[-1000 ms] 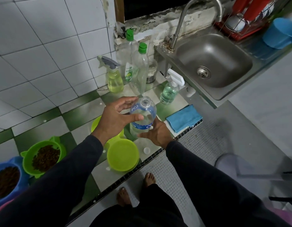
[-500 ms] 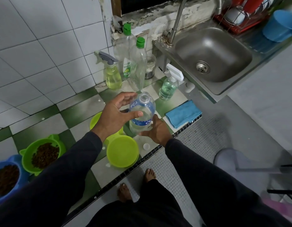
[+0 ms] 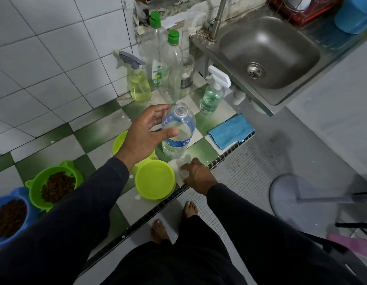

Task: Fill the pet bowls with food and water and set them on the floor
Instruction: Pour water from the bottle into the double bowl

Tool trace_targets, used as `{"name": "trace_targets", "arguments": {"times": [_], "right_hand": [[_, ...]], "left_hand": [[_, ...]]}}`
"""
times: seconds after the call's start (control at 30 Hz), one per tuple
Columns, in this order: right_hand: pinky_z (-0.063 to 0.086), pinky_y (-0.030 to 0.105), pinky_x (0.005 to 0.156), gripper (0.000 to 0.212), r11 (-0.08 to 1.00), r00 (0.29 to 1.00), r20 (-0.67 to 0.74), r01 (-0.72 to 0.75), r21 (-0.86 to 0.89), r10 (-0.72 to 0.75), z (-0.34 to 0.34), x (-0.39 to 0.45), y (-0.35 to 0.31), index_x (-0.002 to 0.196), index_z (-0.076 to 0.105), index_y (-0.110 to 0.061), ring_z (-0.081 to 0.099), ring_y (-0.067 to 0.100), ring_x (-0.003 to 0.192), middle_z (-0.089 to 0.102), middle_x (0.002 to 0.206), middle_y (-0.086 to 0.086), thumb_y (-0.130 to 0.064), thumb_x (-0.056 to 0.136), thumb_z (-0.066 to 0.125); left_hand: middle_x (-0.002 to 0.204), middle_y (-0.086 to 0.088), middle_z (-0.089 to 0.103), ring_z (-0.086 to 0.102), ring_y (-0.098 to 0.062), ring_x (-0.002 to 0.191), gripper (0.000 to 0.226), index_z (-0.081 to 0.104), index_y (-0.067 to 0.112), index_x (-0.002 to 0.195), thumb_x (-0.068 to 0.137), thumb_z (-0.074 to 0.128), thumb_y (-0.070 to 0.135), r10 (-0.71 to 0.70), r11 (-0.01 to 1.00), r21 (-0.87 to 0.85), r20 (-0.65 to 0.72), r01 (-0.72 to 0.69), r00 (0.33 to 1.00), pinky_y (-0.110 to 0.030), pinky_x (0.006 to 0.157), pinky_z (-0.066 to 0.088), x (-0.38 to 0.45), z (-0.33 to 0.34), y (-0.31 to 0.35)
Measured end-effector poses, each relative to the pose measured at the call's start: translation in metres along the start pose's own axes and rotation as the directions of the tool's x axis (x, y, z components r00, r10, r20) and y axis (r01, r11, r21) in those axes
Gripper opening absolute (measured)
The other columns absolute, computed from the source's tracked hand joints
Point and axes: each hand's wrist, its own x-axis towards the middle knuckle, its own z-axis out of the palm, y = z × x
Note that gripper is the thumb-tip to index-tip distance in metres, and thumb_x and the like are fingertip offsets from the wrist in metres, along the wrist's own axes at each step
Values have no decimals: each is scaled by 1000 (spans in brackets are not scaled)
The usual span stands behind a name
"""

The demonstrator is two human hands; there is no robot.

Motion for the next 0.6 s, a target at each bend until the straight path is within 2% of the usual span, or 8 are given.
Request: {"name": "trace_targets", "arguments": {"times": [0.13,0.33,0.5,0.6], "right_hand": [[44,26,88,35,1000,999,-39,18,15,-17,3,-1,1,126,66,-18,59,30,104,52,122,11,-29,93,67],[43,23,76,37,987,981,-196,27,157,4,-14,-12,-6,118,67,-13,55,18,89,60,112,8,-17,82,74],[52,36,72,30,952,906,-424,129,277,0,-56,-35,-29,104,67,-10,57,21,76,63,95,5,-13,76,76],[53,30,67,28,911,830,-557,228,343,2,-88,-51,-48,97,65,-14,60,14,71,64,85,-1,-10,72,76]], "left_hand": [[133,5,68,65,-16,123,69,62,24,135,72,92,26,3,1000,11,-4,-3,1000,-21,94,54,0,-1,-1],[135,2,67,65,-18,123,68,62,23,134,72,91,26,3,1000,10,-2,-3,1000,-20,93,54,-1,1,-1],[136,5,67,63,-15,127,70,61,28,138,74,90,26,-2,1000,2,2,2,1000,-26,100,55,-3,1,-1],[137,8,66,59,-9,130,81,49,40,148,79,90,28,-37,999,-28,40,38,999,-21,95,55,-6,-3,-5]]}}
